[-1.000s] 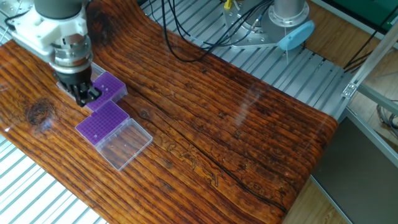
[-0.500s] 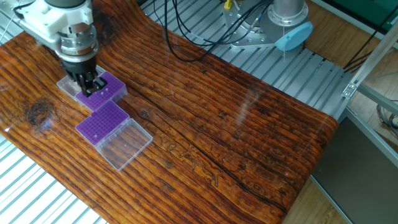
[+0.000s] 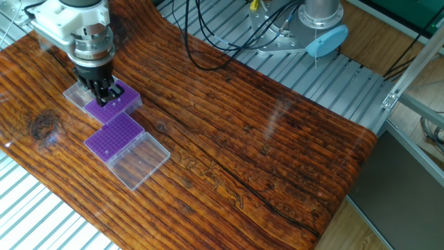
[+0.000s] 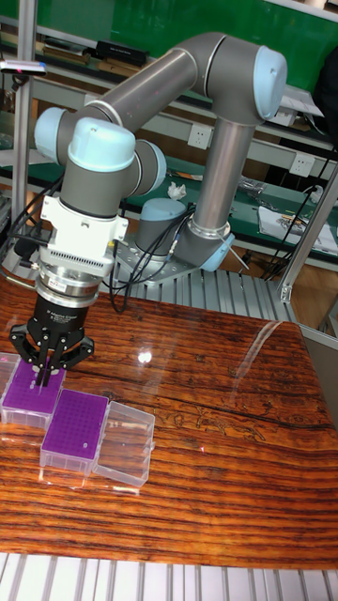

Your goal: Transfer all small pipette tips from one holder to another

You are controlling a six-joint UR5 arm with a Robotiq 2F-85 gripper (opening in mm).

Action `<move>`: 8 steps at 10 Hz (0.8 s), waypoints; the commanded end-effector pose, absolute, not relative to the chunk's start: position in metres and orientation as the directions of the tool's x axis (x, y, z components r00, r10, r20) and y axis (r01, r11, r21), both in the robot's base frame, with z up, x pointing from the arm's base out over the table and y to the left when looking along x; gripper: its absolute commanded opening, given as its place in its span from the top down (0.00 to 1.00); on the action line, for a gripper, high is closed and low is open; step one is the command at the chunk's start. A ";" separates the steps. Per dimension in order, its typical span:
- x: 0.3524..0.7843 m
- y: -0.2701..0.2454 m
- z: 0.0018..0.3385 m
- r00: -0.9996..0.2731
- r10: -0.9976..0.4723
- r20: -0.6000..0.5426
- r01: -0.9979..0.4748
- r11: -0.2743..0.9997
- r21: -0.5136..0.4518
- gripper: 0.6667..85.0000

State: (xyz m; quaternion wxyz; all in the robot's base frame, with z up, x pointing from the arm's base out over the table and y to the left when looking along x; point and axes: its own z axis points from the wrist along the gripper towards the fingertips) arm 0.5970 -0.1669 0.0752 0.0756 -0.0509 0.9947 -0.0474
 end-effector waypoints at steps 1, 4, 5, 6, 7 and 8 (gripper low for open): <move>0.592 -0.167 0.072 -0.983 -0.098 -0.156 -0.084 0.992 -0.095 1.00; 0.590 -0.165 0.070 -0.983 -0.092 -0.156 -0.078 0.993 -0.094 1.00; 0.590 -0.164 0.069 -0.983 -0.092 -0.158 -0.078 0.992 -0.096 1.00; 0.589 -0.163 0.069 -0.983 -0.089 -0.158 -0.075 0.993 -0.095 1.00; 0.588 -0.163 0.068 -0.984 -0.089 -0.156 -0.075 0.992 -0.097 1.00; 0.587 -0.164 0.069 -0.984 -0.090 -0.154 -0.075 0.992 -0.103 1.00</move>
